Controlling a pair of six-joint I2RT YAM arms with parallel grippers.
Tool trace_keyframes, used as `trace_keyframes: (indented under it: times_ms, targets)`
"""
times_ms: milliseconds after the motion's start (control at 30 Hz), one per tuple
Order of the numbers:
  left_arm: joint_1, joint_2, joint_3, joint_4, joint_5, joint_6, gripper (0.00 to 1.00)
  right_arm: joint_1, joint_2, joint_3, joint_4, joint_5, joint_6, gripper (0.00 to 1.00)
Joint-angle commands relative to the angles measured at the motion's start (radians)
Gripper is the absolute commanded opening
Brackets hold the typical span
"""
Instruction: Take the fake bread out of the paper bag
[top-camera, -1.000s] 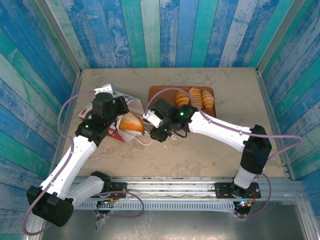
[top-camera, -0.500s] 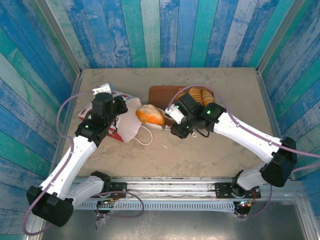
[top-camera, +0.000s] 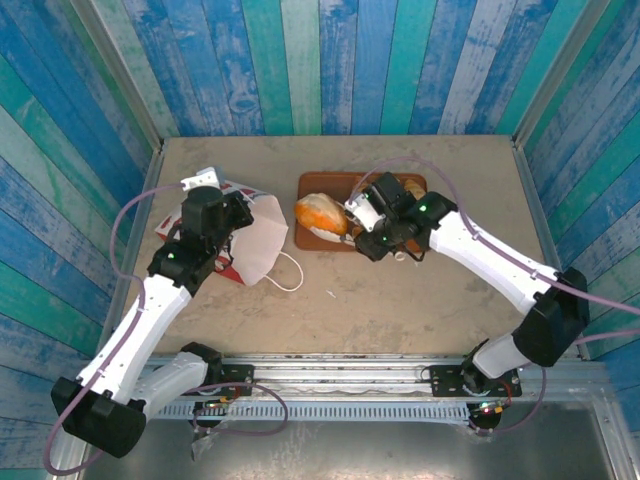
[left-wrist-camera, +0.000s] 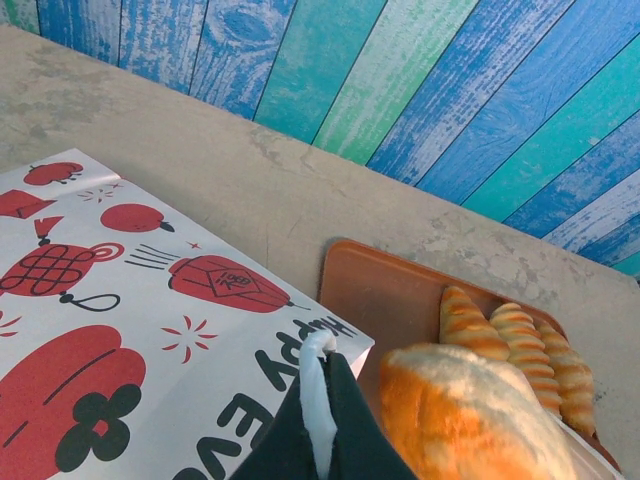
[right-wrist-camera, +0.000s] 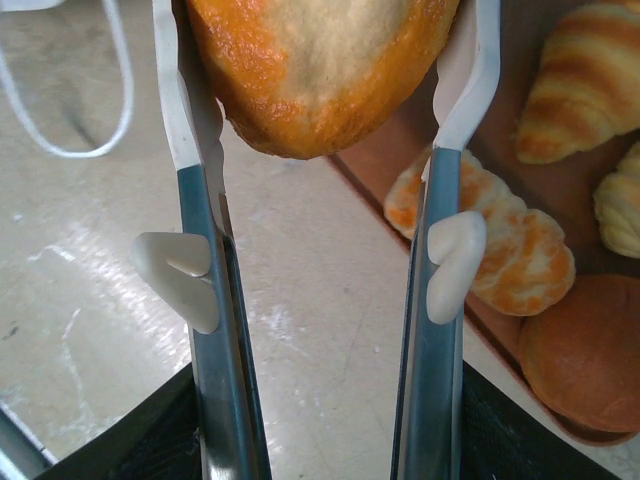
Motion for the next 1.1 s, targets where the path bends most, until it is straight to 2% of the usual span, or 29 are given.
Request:
trace_keyframes:
  times_ms: [0,567,1067]
  targets:
    - [-0.002,-0.038,0.001,0.003,-0.027,-0.008,0.00,-0.044,0.057,0.047,0.039,-0.008,0.021,0.55]
    - [-0.002,-0.075,-0.006,-0.021,-0.034,-0.010,0.00,-0.086,0.410,0.299,0.035,0.028,-0.007,0.56]
    - [-0.003,-0.078,-0.012,-0.016,-0.023,-0.014,0.00,-0.091,0.475,0.366,-0.006,0.124,-0.071,0.62]
